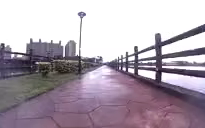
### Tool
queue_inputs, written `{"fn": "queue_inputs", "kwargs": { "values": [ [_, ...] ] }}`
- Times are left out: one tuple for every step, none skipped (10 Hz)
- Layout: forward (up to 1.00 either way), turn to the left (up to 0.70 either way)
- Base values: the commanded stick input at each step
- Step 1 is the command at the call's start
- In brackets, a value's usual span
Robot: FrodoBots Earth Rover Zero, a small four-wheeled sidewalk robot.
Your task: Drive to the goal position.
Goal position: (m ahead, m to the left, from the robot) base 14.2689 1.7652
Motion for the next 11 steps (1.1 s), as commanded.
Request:
{"fn": "queue_inputs", "kwargs": {
  "values": [
    [1.00, -0.01],
    [1.00, -0.01],
    [1.00, -0.01],
    [1.00, -0.01],
    [1.00, -0.01],
    [1.00, -0.01],
    [1.00, -0.01],
    [1.00, -0.01],
    [1.00, -0.01],
    [1.00, -0.01],
    [1.00, -0.01]
  ]
}}
